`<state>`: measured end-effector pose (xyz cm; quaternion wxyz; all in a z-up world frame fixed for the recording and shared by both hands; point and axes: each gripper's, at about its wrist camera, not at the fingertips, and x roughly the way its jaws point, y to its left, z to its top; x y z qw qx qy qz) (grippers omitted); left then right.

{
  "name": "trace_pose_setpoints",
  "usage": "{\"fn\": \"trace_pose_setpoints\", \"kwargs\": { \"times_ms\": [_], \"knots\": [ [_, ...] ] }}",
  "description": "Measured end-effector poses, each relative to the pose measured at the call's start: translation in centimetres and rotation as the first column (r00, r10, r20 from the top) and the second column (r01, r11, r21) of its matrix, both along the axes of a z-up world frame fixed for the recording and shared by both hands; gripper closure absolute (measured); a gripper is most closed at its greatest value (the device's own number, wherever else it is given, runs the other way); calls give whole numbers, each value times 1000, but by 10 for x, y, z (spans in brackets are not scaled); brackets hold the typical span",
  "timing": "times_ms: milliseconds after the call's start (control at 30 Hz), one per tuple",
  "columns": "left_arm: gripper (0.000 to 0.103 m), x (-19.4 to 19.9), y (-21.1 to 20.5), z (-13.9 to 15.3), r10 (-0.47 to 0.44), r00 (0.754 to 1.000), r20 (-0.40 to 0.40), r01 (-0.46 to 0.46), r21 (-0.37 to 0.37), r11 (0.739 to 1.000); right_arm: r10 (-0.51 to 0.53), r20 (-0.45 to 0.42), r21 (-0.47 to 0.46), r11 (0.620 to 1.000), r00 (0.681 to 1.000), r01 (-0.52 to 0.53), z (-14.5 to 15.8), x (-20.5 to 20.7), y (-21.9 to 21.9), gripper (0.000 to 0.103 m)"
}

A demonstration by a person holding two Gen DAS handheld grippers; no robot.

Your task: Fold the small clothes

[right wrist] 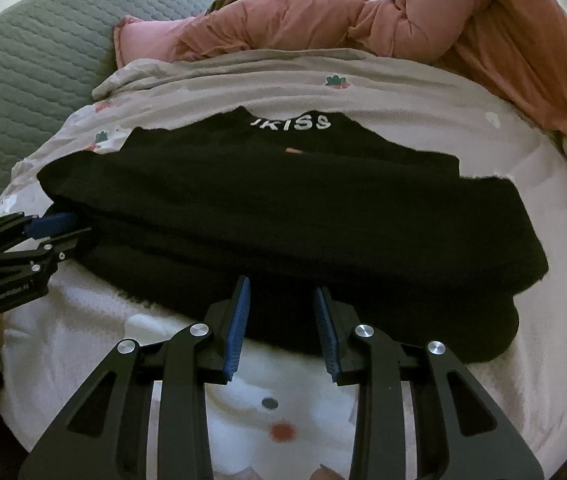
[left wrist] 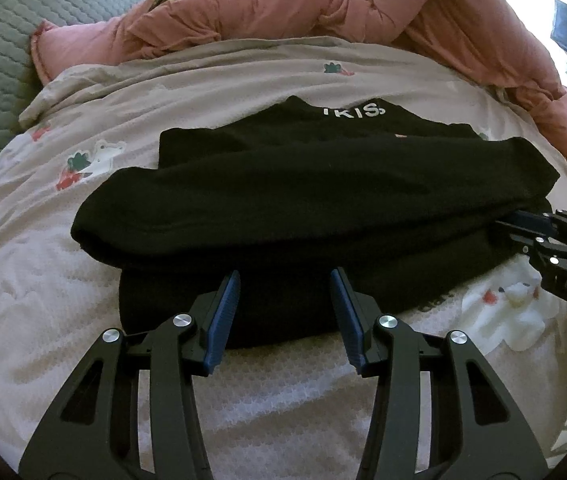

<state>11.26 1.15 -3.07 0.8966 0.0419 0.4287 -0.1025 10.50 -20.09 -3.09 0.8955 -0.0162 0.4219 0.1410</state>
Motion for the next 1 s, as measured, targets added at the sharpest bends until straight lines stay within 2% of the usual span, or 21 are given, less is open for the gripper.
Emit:
{"fn": "trace_pose_setpoints", "kwargs": {
  "times_ms": [200,467,700,1000],
  "knots": [
    [64,16,5,3,12,1000,-11,-13,-34,999,15,28,-23,1000,1000,-14,7,15,2,72],
    [63,38,2,12,5,1000,-6,-6,-25,1000,-2,18,-11,1000,1000,2,11,44,0,72],
    [61,75,7,16,39,999,-37,-41,-54,998,-25,-10,30,999,1000,25,10,69,-5,72],
    [58,105,20,18,97,995,-35,-100,-97,990,-57,-6,14,998,998,57,11,99,-8,72]
  ]
}}
